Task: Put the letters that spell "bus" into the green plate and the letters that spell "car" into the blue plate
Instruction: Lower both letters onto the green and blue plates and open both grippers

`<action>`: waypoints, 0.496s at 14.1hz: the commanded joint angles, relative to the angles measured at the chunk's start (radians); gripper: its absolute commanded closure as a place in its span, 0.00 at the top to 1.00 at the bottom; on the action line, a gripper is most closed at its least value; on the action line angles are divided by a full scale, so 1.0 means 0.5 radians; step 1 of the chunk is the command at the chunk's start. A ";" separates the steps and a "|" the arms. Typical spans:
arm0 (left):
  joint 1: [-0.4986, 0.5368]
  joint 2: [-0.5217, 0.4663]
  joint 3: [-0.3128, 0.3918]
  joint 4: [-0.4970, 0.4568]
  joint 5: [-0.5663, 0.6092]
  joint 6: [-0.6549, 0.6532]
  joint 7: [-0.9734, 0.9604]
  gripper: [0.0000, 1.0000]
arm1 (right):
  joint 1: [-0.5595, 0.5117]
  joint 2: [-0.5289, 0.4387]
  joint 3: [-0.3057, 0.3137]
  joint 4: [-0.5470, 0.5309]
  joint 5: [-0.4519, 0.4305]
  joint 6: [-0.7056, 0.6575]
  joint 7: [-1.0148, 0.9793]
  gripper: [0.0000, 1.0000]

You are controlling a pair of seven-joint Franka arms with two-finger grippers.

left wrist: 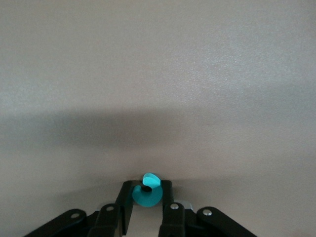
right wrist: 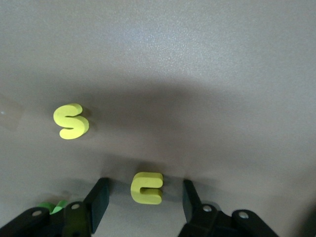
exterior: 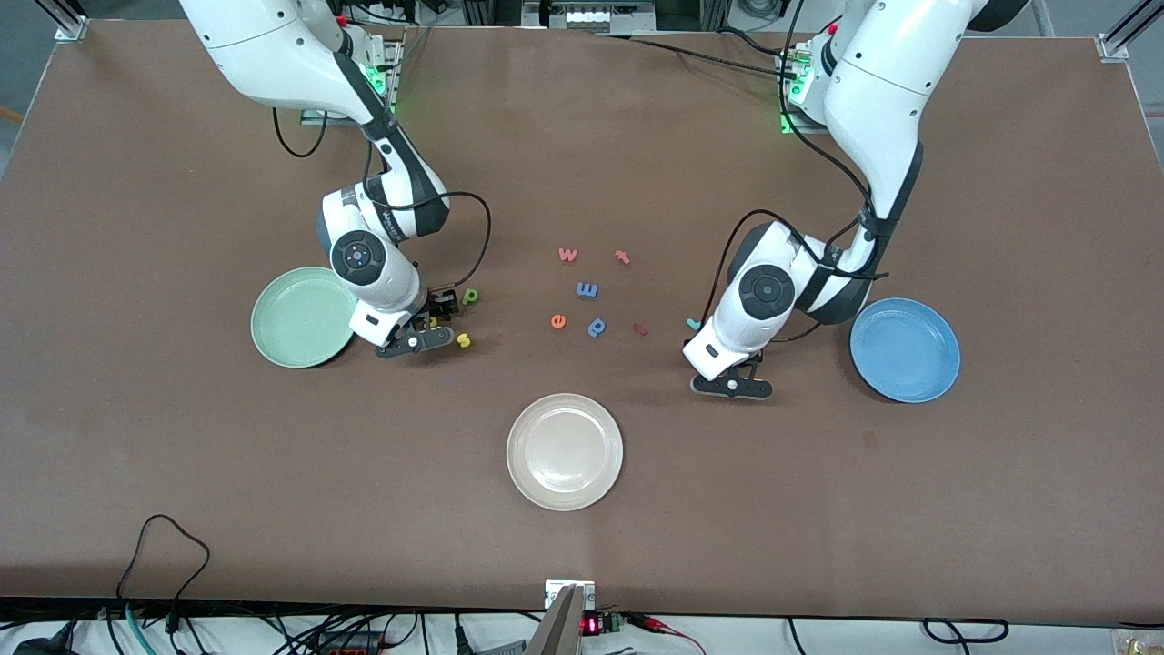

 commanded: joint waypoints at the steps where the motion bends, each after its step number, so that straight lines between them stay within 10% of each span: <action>1: -0.014 0.023 0.011 0.032 0.117 0.005 -0.012 0.13 | -0.003 0.038 0.011 -0.005 -0.008 0.082 -0.022 0.60; 7: 0.108 -0.179 0.088 0.237 0.120 -0.904 0.288 0.13 | -0.012 0.035 0.011 0.007 -0.004 0.079 -0.028 0.26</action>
